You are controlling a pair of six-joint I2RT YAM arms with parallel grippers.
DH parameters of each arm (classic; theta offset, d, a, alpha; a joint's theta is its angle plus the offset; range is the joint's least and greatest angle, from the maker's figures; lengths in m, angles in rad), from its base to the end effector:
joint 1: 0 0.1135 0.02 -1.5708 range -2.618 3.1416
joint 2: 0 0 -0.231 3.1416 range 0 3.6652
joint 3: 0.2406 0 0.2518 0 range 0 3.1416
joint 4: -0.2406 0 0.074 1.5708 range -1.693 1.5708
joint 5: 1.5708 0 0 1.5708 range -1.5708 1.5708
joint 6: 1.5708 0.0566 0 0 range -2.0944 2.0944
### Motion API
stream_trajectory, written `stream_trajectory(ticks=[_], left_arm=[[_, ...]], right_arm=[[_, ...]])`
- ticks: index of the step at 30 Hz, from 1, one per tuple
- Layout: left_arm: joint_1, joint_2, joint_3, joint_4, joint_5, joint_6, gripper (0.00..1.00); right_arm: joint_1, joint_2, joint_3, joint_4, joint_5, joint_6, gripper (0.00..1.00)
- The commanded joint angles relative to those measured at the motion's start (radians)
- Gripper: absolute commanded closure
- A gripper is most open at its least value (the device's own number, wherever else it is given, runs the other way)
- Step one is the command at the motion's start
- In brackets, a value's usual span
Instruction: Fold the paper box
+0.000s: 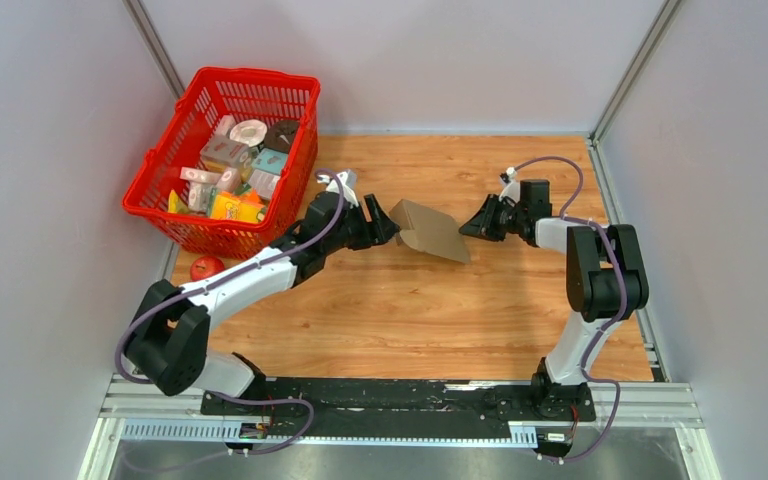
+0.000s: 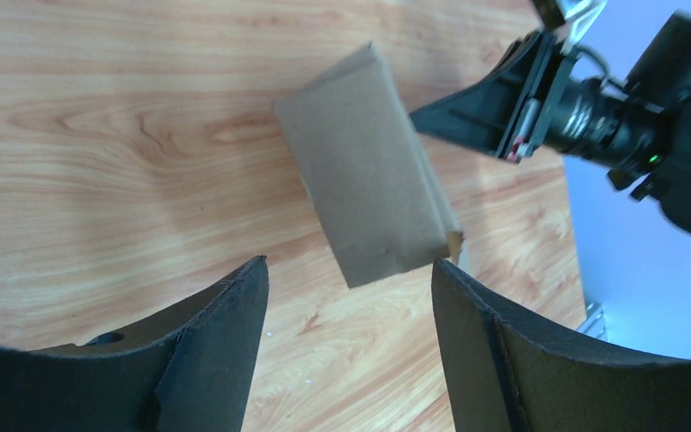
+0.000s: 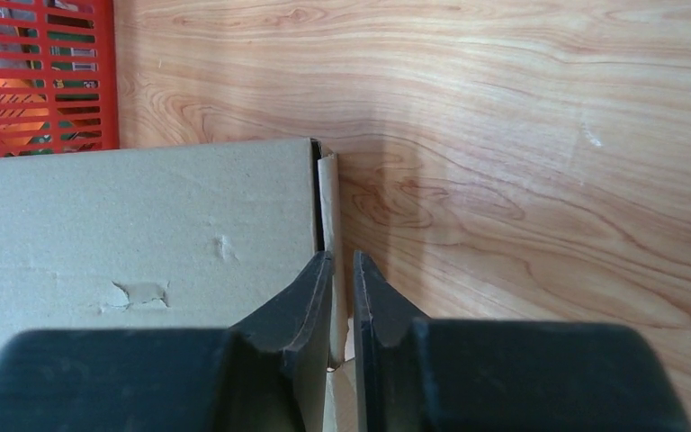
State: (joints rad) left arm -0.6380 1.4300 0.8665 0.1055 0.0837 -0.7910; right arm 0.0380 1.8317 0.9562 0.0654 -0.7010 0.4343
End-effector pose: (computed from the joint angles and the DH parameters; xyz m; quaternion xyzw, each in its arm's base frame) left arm 0.2730 -0.2083 0.2047 -0.0428 0.8476 -0.3726 0.3753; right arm 0.3615 0.0503 0.1024 0.0467 0.8801 0.3916 0.2644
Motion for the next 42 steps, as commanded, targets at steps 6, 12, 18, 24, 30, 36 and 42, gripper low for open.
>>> stream_trajectory(ticks=[6,12,18,24,30,36,42], left_arm=[[0.083,-0.053,-0.032,0.051,-0.015,-0.073,0.25],[0.09,0.035,-0.024,0.221,0.123,-0.135,0.24],[0.09,0.095,-0.024,0.367,0.175,-0.212,0.24],[0.089,0.17,-0.02,0.412,0.202,-0.304,0.23],[0.08,0.152,0.019,0.281,0.165,-0.263,0.23],[0.064,0.205,0.048,0.335,0.205,-0.307,0.23],[0.057,0.231,0.063,0.33,0.218,-0.336,0.23]], right_arm=[[0.016,0.023,0.007,0.04,-0.012,0.011,0.83],[0.016,0.014,0.004,0.047,-0.018,0.011,0.83],[0.014,0.012,0.001,0.048,-0.02,0.011,0.84],[0.017,0.011,0.003,0.057,-0.025,0.017,0.86],[0.016,0.006,0.001,0.059,-0.025,0.017,0.87],[0.017,0.0,-0.002,0.062,-0.026,0.018,0.88],[0.019,-0.017,-0.008,0.062,-0.025,0.02,0.88]])
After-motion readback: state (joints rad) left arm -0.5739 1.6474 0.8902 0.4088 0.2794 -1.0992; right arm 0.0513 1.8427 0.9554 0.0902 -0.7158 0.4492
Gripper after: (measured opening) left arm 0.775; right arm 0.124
